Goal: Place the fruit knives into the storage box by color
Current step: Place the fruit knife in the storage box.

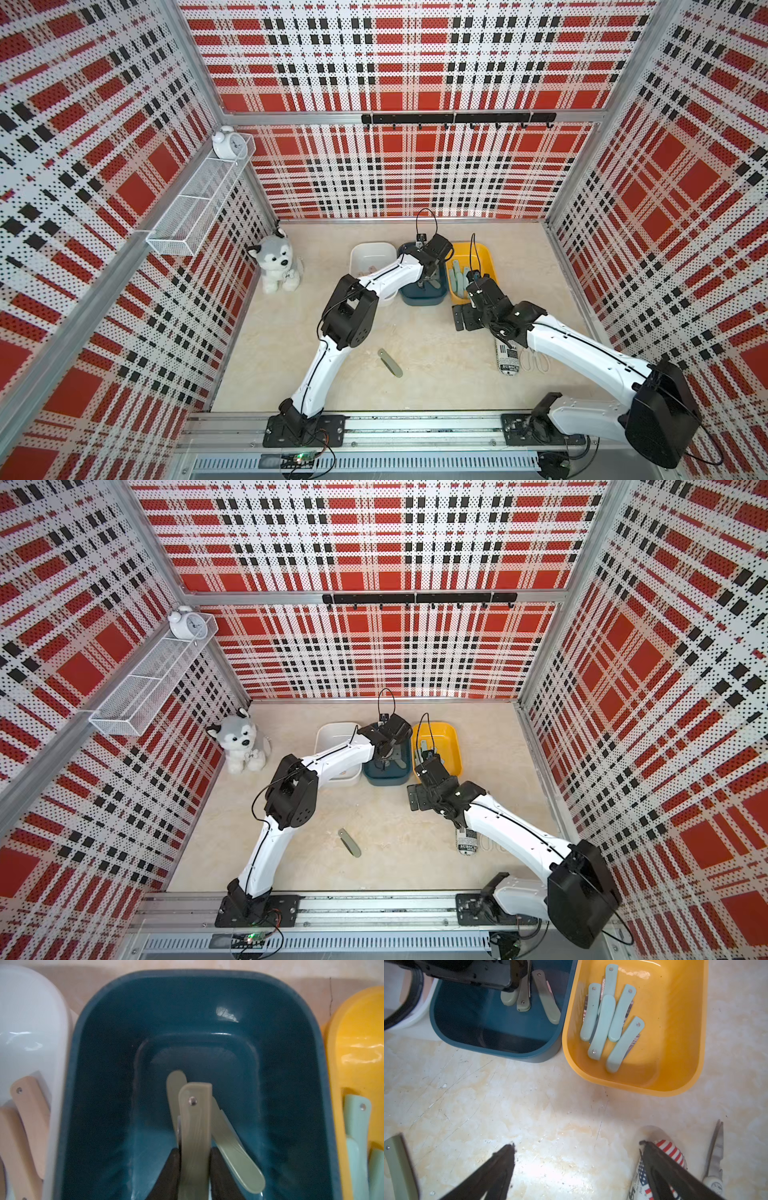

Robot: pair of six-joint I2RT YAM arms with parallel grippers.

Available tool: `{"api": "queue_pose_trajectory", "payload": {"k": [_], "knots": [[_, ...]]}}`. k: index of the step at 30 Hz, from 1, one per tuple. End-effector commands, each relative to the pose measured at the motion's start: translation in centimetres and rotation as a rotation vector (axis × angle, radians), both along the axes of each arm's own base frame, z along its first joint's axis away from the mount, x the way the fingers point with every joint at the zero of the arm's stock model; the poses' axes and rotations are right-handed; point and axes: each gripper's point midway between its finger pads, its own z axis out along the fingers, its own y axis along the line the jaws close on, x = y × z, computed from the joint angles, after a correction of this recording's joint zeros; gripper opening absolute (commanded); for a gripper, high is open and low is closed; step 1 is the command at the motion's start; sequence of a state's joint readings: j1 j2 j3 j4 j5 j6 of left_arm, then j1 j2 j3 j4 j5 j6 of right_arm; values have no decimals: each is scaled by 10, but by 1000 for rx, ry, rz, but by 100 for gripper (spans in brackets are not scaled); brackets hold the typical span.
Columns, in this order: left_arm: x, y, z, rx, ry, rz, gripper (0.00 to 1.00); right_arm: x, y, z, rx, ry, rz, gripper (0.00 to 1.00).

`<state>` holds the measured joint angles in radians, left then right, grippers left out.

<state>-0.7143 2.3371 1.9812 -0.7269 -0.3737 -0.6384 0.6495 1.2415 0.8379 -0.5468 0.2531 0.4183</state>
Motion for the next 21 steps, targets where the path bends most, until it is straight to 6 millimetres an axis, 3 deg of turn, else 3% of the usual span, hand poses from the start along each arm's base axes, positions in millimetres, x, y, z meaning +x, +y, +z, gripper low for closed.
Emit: {"api": "queue_pose_trajectory", "payload": {"k": [1,3,7,11,14,18,20,21], "knots": [[8,1,-3,-4,-4,-2,28,-2,-1,3,21,6,-8,100],[10,-2,2,-18,-12,-5,32,-2,1,3,24,10,-2,100],[14,-7,28,-60,-49,-8,49,-1,5,3,34,10,15,100],[14,-6,71,-110,-111,-5,62,-5,16,6,69,14,53,100],[2,2,109,-152,-153,3,69,-9,31,10,88,-4,91,100],[-34,34,144,-182,-202,28,87,-21,67,9,104,-14,166,100],[-52,60,142,-176,-199,53,100,-29,92,5,117,-7,216,100],[-60,77,141,-174,-193,70,99,-34,107,3,123,0,249,100]]}}
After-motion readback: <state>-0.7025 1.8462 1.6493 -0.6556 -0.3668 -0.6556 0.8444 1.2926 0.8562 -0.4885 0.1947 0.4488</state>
